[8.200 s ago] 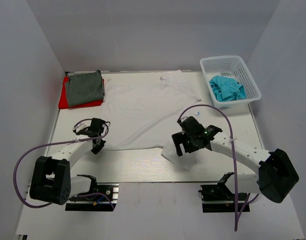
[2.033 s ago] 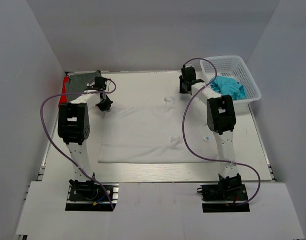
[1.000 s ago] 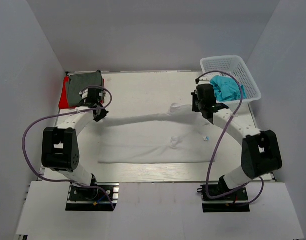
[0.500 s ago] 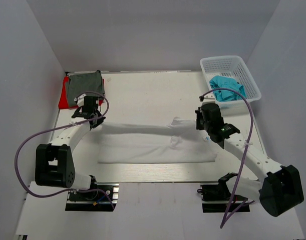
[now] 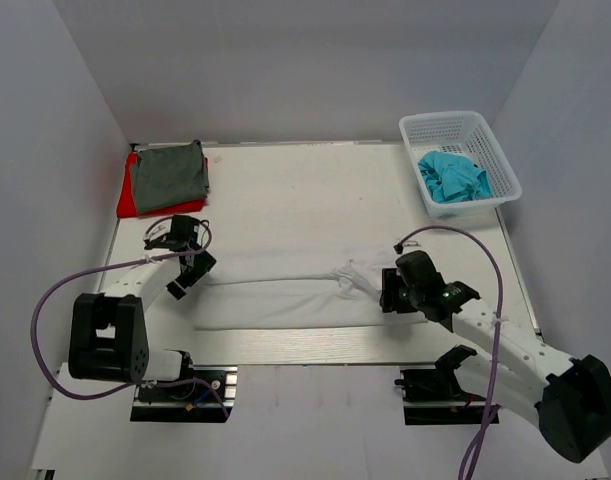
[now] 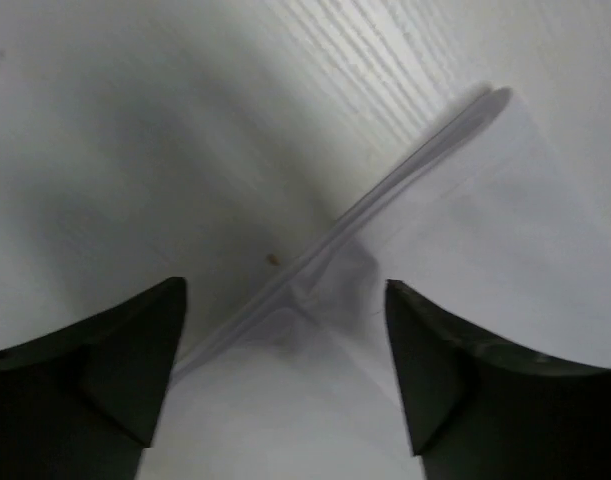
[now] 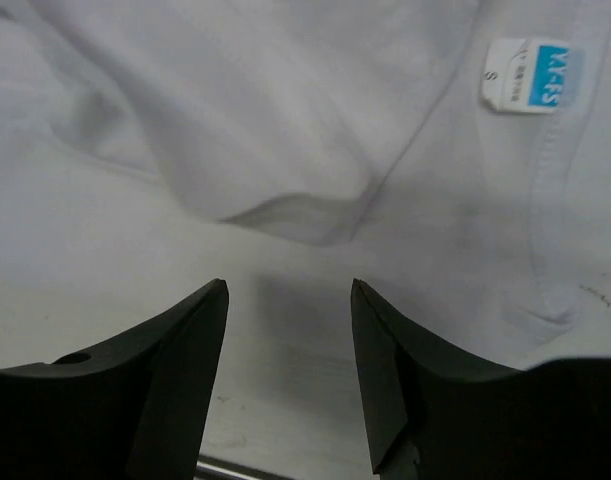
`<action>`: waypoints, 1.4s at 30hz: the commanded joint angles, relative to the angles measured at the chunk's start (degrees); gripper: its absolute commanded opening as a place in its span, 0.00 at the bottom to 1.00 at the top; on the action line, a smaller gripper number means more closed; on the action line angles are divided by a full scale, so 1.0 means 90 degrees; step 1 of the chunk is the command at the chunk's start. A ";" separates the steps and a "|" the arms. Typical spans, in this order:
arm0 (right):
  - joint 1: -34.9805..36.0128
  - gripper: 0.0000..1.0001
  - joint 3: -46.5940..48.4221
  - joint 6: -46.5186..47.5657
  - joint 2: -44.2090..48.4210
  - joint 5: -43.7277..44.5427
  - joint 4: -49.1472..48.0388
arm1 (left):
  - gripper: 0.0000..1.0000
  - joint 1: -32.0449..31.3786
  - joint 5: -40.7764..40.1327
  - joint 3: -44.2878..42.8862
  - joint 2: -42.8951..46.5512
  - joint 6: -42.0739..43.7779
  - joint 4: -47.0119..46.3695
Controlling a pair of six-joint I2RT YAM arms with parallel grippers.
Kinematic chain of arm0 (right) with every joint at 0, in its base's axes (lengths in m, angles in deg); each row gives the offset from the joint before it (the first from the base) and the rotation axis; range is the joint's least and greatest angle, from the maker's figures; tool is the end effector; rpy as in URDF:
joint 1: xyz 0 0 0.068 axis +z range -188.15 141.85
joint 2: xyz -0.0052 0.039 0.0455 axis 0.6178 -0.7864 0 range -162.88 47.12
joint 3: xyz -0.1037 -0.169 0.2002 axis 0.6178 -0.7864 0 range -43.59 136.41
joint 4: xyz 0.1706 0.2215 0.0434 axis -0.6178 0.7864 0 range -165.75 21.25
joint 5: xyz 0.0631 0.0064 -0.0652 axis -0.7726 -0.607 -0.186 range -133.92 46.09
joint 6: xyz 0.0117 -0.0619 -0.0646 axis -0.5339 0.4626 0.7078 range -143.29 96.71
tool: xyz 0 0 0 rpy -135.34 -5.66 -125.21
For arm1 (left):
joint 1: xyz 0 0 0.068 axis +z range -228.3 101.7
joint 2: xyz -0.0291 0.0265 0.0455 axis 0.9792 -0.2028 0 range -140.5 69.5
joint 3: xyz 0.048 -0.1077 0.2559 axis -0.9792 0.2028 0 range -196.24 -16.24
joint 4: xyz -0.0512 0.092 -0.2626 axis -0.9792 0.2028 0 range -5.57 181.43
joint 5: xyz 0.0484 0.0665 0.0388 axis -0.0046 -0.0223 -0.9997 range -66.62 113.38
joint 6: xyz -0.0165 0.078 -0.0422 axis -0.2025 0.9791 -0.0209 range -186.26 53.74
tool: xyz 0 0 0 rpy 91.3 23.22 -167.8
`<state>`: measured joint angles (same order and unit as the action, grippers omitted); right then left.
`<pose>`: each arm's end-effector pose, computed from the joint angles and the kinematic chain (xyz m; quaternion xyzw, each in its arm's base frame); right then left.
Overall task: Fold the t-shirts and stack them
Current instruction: Fold the other side of the tshirt into a rectangle
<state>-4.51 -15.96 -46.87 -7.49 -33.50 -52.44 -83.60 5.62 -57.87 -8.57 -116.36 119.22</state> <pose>0.1959 0.1127 0.1502 -0.0515 0.9358 0.0870 0.3378 0.2642 0.0001 0.1272 -0.3948 0.8916 0.0600 0.2135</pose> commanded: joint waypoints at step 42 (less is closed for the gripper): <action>0.0832 0.90 -0.0015 0.0275 -0.0468 -0.2635 -0.2228 | 1.00 -0.0017 0.0840 -0.0697 0.0725 0.0499 -0.0613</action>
<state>2.90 -17.09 -45.32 -15.62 -60.69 -72.50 -83.67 14.52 -63.53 -2.88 -112.95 113.86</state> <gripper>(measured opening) 0.900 0.995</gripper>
